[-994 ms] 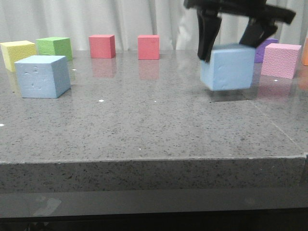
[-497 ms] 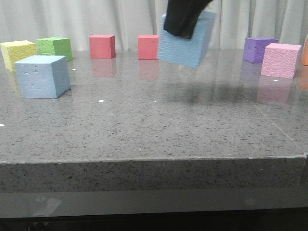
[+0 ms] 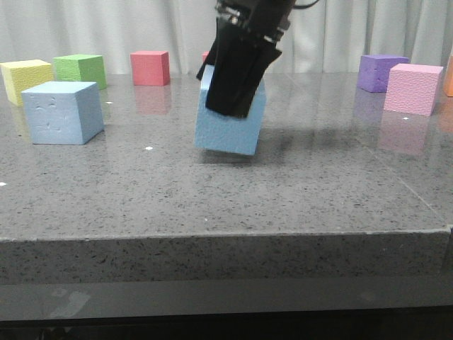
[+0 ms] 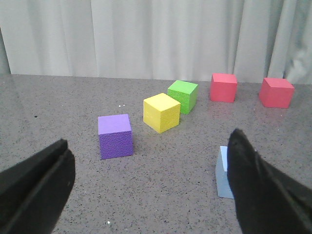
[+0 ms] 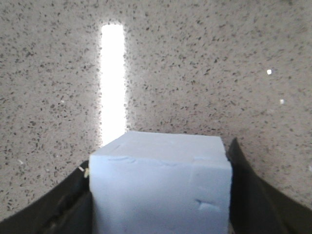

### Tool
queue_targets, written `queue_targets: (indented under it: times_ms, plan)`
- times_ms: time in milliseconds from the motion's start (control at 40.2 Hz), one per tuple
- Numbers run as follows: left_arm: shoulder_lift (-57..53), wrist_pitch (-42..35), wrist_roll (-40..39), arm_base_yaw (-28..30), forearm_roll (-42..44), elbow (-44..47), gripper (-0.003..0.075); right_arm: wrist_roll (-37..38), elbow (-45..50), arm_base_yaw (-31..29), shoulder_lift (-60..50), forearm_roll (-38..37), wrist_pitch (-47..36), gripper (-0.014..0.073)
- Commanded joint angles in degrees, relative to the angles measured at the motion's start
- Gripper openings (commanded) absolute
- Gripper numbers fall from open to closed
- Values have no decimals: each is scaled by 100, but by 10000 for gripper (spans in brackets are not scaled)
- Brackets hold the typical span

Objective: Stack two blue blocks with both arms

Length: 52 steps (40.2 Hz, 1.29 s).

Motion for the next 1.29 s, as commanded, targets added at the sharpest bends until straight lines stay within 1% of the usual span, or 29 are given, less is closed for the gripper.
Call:
queue_targets:
  times_ms: [0, 25, 75, 124, 149, 248, 348, 422, 522, 571, 621, 646, 720, 770, 845, 1068, 1168, 1267]
  plan:
    - [95, -438, -38, -3, 14, -180, 618, -81, -182, -2, -247, 208, 0, 370]
    - [95, -438, -38, -3, 14, -180, 618, -81, -182, -2, -247, 208, -25, 393]
    - [95, -438, -38, -3, 14, -180, 618, -81, -182, -2, -253, 208, -96, 472]
    - [95, -438, -38, -3, 14, -180, 618, -75, -182, -2, -253, 208, -157, 580]
    - [95, -438, -38, -3, 14, -180, 618, -75, -182, -2, -253, 208, -169, 615]
    - [95, -438, -38, -3, 14, -180, 618, -75, -182, -2, -253, 208, -237, 592]
    - [95, -438, -38, -3, 14, -180, 618, -67, -182, -2, -317, 208, -236, 593]
    - [95, -438, -38, -3, 14, -180, 618, 275, -182, -2, -442, 208, -236, 593]
    - [95, -438, -38, -3, 14, -180, 618, 1093, -188, -36, -797, 185, -241, 593]
    - [95, -438, -38, -3, 14, -180, 618, 1600, -188, -87, -1016, 56, -236, 593]
    - [95, -438, -38, -3, 14, -180, 618, 2499, -188, -144, -1266, -153, -228, 593]
    - [95, -438, -38, -3, 14, -180, 618, 2764, -181, -179, -1380, -260, -212, 593]
    - [95, -438, -38, -3, 14, -180, 618, 4387, -115, -316, -1817, -659, -69, 593]
    - [95, -438, -38, -3, 14, -180, 618, 4847, 41, -377, -2134, -860, 20, 593]
    - [95, -438, -38, -3, 14, -180, 618, 5026, 471, -385, -2669, -1144, -154, 593]
    - [95, -501, -38, -3, 14, -180, 618, 5183, 2520, -385, -4527, -1144, -1586, 593]
    - [95, -501, -38, -3, 4, -180, 618, 5220, 3350, -385, -5176, -1144, -2165, 593]
    - [95, -512, -38, -3, 4, -180, 618, 5224, 3988, -385, -5625, -1139, -2522, 593]
